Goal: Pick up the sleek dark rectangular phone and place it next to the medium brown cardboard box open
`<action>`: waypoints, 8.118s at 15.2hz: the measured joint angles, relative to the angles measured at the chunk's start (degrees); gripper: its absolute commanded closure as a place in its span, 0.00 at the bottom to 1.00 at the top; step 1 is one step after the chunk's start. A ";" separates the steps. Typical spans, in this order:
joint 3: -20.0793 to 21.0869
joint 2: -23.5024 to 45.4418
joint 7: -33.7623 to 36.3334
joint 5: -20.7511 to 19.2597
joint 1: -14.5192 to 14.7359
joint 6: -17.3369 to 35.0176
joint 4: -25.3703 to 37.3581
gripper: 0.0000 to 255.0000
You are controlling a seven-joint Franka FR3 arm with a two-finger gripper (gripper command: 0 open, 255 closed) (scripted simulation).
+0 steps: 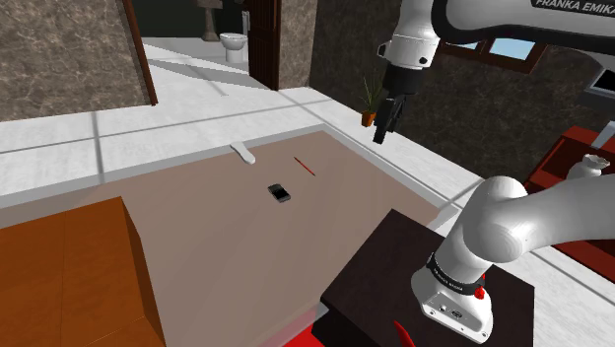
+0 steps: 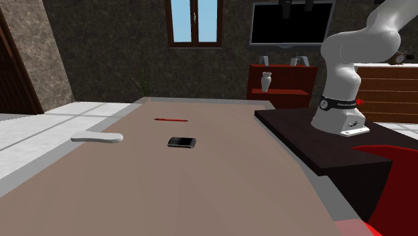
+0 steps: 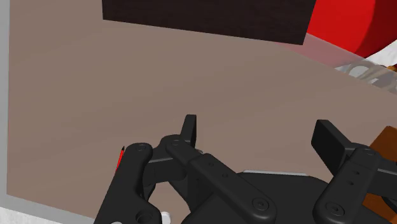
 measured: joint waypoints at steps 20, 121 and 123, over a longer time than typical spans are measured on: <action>3.49 32.34 3.89 -2.15 -2.89 34.32 -1.09 0.00; 1.42 71.12 11.98 -9.78 -2.37 27.92 45.06 1.00; 2.03 71.21 14.14 -10.04 -0.81 27.51 45.44 1.00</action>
